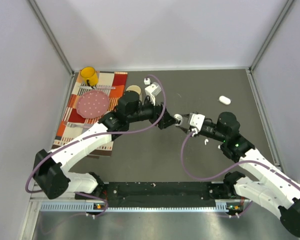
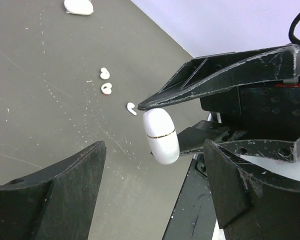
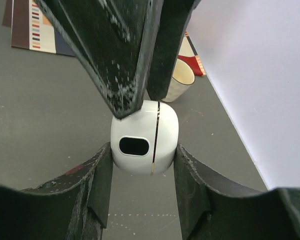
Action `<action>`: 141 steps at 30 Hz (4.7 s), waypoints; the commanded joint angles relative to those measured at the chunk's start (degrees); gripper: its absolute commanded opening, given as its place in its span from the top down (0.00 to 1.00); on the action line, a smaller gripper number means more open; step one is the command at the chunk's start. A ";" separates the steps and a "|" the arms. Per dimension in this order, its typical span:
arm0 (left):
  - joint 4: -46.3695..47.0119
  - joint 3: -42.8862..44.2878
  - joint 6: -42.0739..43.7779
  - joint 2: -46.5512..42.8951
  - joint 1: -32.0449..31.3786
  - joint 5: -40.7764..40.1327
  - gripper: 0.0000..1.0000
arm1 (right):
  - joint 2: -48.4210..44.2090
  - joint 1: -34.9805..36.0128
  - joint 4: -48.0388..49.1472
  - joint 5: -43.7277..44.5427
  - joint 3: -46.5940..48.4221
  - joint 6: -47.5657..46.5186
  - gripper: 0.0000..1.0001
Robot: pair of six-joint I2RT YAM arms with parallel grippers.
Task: Insert the wireless bluetooth earbuds into the charging case
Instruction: Pass from the right arm to the left, then adjust the charging case.
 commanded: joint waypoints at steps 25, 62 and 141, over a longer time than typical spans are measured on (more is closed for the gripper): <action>3.04 4.34 -0.64 6.29 -1.64 1.62 0.65 | -0.27 1.39 5.93 -0.90 0.06 1.70 1.00; -0.57 -8.93 10.00 -19.19 -0.85 -14.19 1.00 | -9.06 -1.76 -27.73 28.99 13.60 79.31 0.01; 36.08 -25.99 15.80 -17.88 -0.94 -5.93 0.95 | 17.49 1.04 23.24 -6.61 6.22 131.69 0.74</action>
